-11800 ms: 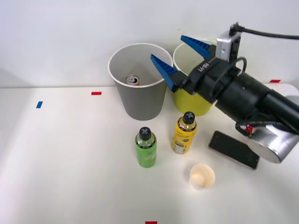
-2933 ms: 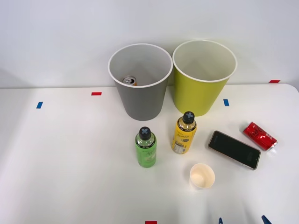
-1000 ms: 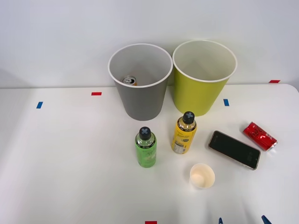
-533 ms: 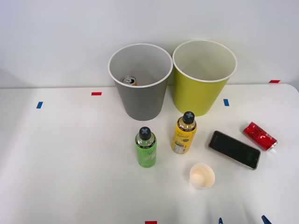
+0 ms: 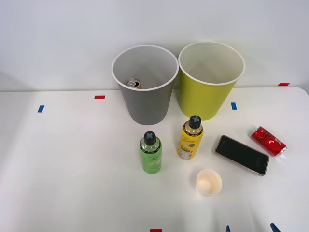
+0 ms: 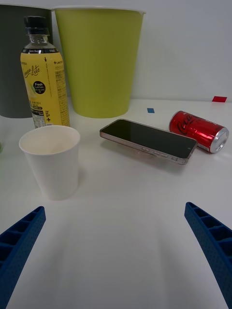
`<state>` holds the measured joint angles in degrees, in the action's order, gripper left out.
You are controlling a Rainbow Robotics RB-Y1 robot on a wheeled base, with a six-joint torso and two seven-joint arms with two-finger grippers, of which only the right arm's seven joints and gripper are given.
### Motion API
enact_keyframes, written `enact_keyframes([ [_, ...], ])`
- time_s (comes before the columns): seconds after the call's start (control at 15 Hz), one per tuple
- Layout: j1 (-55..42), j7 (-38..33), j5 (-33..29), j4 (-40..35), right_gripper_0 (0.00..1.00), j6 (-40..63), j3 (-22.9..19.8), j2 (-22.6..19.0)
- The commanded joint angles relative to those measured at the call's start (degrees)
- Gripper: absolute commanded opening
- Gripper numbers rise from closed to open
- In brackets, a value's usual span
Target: Put cans in the gray bin, plastic bottles in the light green bin
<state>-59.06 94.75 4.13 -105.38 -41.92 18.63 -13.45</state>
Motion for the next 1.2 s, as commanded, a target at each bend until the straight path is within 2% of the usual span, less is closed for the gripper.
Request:
enact_keyframes([
  [0.07,0.0,0.0,0.0,0.0,1.00,0.0,0.0,0.0],
  [1.2,0.0,0.0,0.0,0.0,1.00,0.0,0.0,0.0],
])
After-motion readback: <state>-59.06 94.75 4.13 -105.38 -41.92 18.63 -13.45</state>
